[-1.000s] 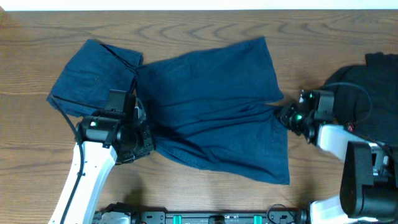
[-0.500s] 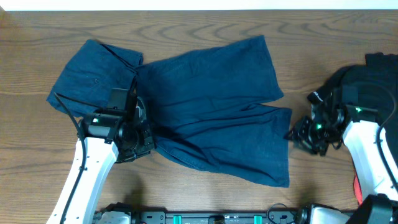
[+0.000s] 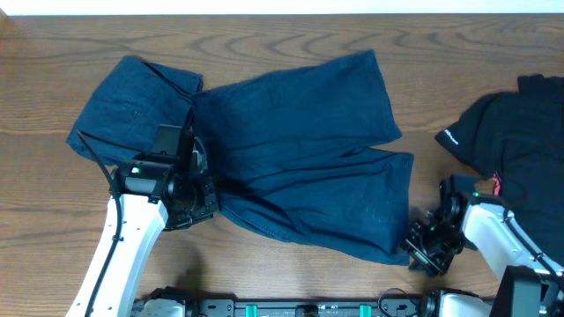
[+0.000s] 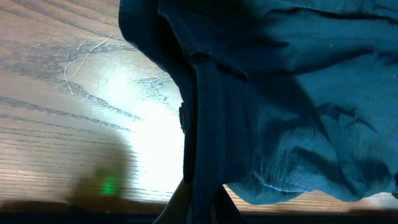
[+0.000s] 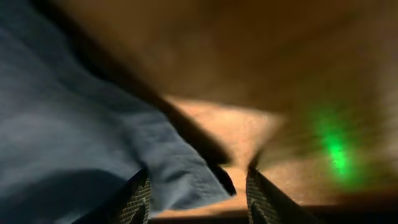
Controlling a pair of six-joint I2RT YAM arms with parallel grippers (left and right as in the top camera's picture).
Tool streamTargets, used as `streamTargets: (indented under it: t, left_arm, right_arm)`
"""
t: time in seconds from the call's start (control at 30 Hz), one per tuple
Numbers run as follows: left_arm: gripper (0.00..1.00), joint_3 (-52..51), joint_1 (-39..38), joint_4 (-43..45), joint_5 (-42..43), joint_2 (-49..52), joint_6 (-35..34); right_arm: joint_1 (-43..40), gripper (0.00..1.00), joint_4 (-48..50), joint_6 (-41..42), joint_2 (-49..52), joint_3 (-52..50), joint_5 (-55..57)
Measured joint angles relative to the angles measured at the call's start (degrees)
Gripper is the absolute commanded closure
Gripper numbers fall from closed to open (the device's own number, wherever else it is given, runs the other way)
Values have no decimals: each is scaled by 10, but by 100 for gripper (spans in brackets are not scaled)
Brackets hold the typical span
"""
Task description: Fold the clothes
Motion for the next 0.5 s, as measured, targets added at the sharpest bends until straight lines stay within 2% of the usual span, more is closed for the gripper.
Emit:
streamTargets:
  t: [0.1,0.17,0.23,0.3,0.5]
  left_arm:
    - [94,0,0,0,0,0,2]
    - [94,0,0,0,0,0,2]
    - [94,0,0,0,0,0,3]
    - [94,0,0,0,0,0,4]
    - [94,0,0,-1,0,0,5]
  right_arm:
    - [0,53,7,18,-3,-3,-2]
    - [0,74,19,27,-6,-5,-12]
    - [0,90,38,38,-7,-7,-26]
    - [0,99,50,38,-7,-9,-34]
    - [0,99,38,33,-7,-1,-22]
